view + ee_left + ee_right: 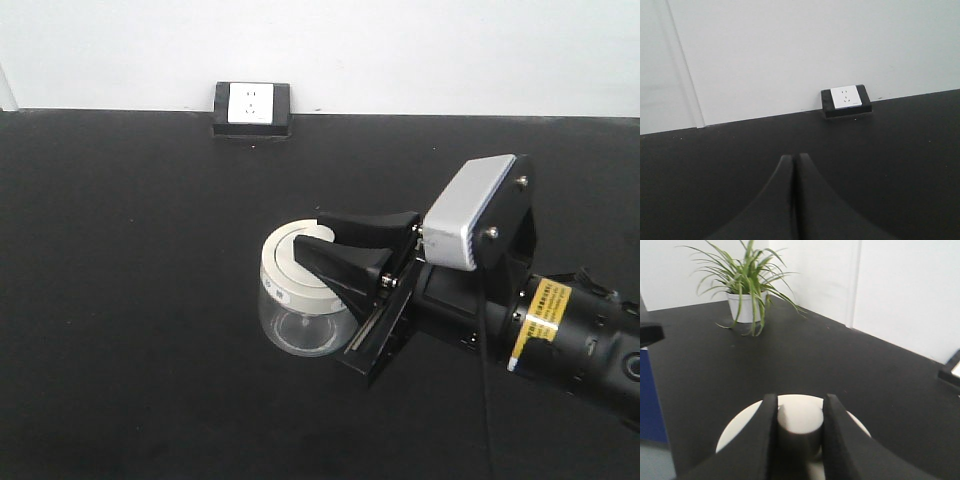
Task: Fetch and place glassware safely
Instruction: 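Move the held jar forward over the bench with the right gripper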
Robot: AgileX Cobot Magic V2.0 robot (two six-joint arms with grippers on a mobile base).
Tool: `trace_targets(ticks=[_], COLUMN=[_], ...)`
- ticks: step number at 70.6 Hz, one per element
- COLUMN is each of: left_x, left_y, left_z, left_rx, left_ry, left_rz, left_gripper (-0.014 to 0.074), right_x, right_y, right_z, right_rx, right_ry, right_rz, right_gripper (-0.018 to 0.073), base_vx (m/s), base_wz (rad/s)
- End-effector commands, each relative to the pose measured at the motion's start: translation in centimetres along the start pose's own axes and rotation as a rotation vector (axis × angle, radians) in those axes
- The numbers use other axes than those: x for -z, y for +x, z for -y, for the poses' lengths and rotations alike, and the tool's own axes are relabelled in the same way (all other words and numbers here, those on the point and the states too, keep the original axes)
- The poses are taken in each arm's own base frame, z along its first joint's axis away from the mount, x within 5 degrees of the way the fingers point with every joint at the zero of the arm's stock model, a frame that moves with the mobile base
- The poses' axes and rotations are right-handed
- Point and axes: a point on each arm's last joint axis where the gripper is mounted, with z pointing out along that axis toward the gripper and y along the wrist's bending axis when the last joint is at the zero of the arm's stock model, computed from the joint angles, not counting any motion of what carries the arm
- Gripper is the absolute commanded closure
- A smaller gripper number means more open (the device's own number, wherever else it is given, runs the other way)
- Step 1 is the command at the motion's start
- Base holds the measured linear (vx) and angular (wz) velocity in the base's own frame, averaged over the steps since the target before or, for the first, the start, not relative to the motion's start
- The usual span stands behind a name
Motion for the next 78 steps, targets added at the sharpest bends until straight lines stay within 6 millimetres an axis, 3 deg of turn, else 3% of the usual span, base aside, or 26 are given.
trace_targets(ticks=[1,11,22,51,78], left_x=[-0.1,-0.1,-0.1,-0.1,-0.1], left_y=[-1.5,-1.5,-1.5,-1.5,-1.5], left_z=[-0.1,-0.1,-0.1,-0.1,-0.1], left_rx=[0.018,0.018,0.018,0.018,0.018], left_ry=[-0.002,-0.002,-0.002,-0.002,-0.002], left_rz=[0.092,0.092,0.092,0.092,0.092], left_gripper=[0.0603,0.0603,0.0603,0.0603,0.0603], right_x=[-0.2,-1.4,-2.3,-2.4,-6.4], right_y=[-1.6,-0.6,0.6,5.4,7.2], right_z=[0.1,0.5,2.3,10.4,15.0], right_rx=[0.034,0.063,0.044,0.068,0.126], right_ry=[-0.013,-0.014,-0.008,-0.023,-0.041], right_rz=[0.105,0.086,0.111,0.177,0.124], right_gripper=[0.0560,0.0560,0.0560,0.0560,0.0560], base_vx=[0.00,0.00,0.00,0.00,0.00], base_wz=[0.00,0.00,0.00,0.00,0.00])
